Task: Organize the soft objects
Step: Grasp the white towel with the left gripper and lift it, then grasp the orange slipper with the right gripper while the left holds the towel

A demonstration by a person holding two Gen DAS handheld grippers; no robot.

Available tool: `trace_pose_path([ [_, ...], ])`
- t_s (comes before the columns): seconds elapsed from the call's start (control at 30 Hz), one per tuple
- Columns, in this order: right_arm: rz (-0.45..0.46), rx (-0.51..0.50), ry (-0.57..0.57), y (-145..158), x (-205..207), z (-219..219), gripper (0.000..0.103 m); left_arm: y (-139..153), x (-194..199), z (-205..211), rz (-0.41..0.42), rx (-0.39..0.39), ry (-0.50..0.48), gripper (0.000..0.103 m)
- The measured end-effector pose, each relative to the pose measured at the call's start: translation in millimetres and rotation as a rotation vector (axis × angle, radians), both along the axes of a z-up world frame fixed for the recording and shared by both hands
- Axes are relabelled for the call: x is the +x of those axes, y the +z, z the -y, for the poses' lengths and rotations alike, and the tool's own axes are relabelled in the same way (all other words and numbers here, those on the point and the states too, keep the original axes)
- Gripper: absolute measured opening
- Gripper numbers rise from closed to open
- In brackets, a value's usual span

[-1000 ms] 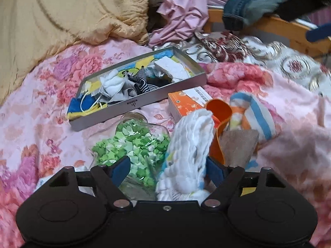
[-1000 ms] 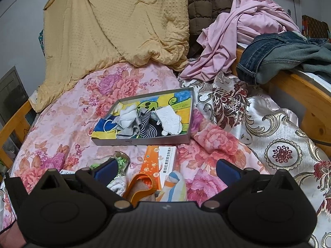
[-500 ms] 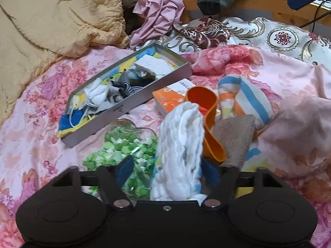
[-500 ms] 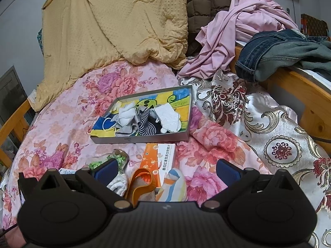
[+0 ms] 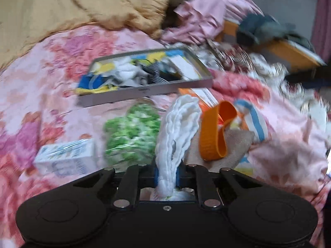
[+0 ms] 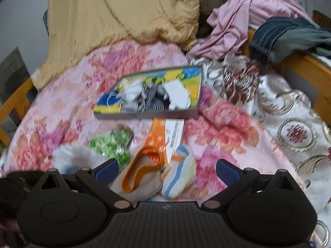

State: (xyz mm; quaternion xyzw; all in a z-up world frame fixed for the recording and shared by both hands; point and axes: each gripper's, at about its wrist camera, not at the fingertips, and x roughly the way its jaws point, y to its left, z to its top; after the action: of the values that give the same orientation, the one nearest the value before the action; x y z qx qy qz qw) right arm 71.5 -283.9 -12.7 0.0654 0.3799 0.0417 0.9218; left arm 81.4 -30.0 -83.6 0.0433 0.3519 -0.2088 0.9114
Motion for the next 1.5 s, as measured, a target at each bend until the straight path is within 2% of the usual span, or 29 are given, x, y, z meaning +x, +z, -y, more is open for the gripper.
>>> trace_pose_path([
  [0.27, -0.064, -0.008, 0.037, -30.7, 22.9, -17.8, 0.102, 18.9, -16.6, -36.0, 0.015, -0.053, 0.082, 0.015],
  [0.5, -0.148, 0.238, 0.050, -48.4, 47.8, -31.6, 0.094, 17.5, -15.6, -45.4, 0.016, -0.069, 0.128, 0.015],
  [0.6, -0.185, 0.289, 0.036, -58.9, 57.7, -34.0, 0.082, 17.1, -16.2, -47.0, 0.017, -0.071, 0.134, 0.015],
  [0.77, -0.233, 0.314, -0.027, -74.7, 75.0, -35.1, 0.061, 16.0, -16.9, -50.9, 0.016, -0.071, 0.147, 0.016],
  [0.93, -0.285, 0.339, -0.109, -90.1, 86.3, -29.9, 0.055, 15.0, -16.7, -49.8, 0.015, -0.076, 0.150, 0.016],
  [1.0, -0.296, 0.340, -0.127, -94.3, 88.6, -29.3, 0.046, 14.3, -16.6, -48.7, 0.013, -0.078, 0.148, 0.016],
  [1.03, -0.297, 0.337, -0.132, -94.9, 88.6, -28.8, 0.035, 14.1, -16.0, -48.0, 0.011, -0.078, 0.147, 0.016],
  [1.2, -0.302, 0.340, -0.138, -97.1, 87.1, -25.1, 0.023, 13.4, -14.6, -47.0, 0.006, -0.082, 0.147, 0.016],
  [1.27, -0.300, 0.346, -0.138, -96.1, 86.1, -23.4, 0.011, 12.4, -14.0, -46.7, 0.002, -0.083, 0.147, 0.016],
  [1.5, -0.254, 0.302, -0.073, -74.4, 73.4, -30.5, 0.008, 12.4, -13.9, -43.3, -0.004, -0.093, 0.145, 0.016],
])
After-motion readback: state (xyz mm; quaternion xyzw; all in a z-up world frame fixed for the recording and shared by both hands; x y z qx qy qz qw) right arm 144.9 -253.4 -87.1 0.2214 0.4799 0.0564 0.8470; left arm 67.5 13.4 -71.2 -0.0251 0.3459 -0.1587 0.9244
